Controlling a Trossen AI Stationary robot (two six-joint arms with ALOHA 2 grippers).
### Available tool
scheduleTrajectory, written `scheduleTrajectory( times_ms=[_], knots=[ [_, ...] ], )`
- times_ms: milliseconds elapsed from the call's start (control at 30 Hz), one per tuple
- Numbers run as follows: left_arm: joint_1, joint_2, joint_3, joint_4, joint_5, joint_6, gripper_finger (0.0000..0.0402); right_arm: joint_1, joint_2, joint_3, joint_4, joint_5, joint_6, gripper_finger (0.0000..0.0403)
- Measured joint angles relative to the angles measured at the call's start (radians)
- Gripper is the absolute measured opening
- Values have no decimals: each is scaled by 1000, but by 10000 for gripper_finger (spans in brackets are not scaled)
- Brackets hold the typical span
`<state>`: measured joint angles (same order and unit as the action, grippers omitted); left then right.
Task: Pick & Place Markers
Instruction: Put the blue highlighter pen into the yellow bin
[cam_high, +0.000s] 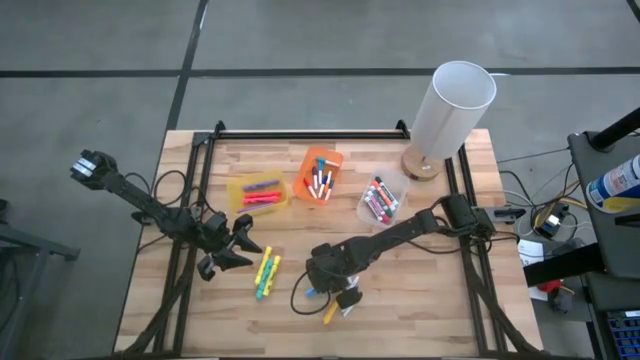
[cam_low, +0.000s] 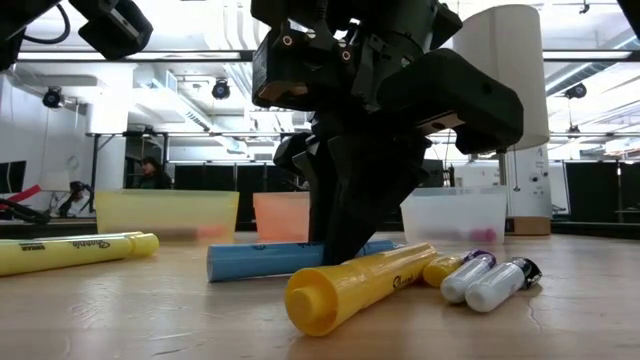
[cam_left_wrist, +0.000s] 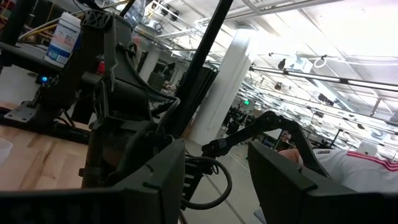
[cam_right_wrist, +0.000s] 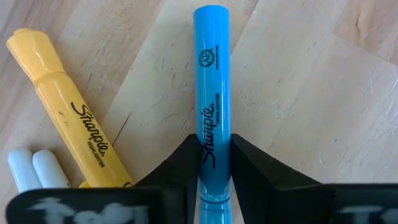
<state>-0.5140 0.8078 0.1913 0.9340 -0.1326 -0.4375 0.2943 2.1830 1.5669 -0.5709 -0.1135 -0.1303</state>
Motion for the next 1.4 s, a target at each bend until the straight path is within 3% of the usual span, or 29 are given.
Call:
scheduleTrajectory(
  times_ms=[400, 900, 1400],
  knots=[
    [0, 0, 0, 0, 0, 3, 170, -3, 0, 0, -1, -1, 12, 71],
    [0, 0, 0, -8, 0, 25, 170, -8, -2, 160, -85, 7, -5, 70],
    [0, 0, 0, -3, 0, -2, 170, -7, -2, 176, -141, 8, 19, 70]
  ],
)
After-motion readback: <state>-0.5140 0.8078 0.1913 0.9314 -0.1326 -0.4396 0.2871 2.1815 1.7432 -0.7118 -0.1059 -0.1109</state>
